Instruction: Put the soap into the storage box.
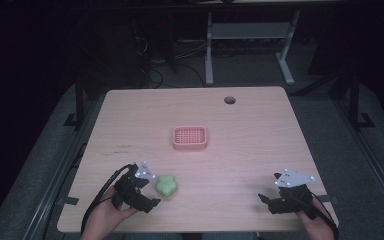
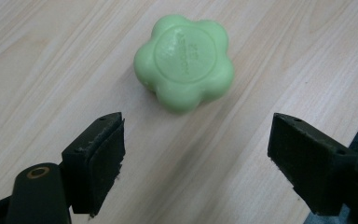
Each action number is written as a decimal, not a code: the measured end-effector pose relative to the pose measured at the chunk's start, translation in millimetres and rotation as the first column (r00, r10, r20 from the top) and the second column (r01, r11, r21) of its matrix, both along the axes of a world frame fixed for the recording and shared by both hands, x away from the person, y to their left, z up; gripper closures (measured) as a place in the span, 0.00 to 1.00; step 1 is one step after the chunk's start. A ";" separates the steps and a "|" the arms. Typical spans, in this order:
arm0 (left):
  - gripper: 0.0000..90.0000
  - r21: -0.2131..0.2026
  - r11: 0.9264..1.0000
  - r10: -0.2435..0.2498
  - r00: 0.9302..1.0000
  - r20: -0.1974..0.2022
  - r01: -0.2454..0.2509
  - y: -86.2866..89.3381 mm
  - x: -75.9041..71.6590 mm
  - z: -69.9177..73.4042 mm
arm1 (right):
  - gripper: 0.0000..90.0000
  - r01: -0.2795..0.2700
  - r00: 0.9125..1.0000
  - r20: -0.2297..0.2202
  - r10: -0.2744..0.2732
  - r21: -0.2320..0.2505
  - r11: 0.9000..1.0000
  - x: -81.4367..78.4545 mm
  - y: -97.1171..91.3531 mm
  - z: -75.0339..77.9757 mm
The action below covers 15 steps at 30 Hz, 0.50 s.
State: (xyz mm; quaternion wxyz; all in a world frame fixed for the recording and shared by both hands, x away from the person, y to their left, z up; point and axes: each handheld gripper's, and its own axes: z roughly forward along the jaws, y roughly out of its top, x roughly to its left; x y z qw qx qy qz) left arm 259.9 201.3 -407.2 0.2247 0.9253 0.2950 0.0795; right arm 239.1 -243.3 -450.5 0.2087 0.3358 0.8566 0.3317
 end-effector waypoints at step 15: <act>0.21 0.013 1.000 -0.013 1.000 -0.006 0.013 -7.8 4.8 1.7 | 0.15 0.000 1.000 0.001 0.000 0.004 1.000 -0.4 0.2 0.5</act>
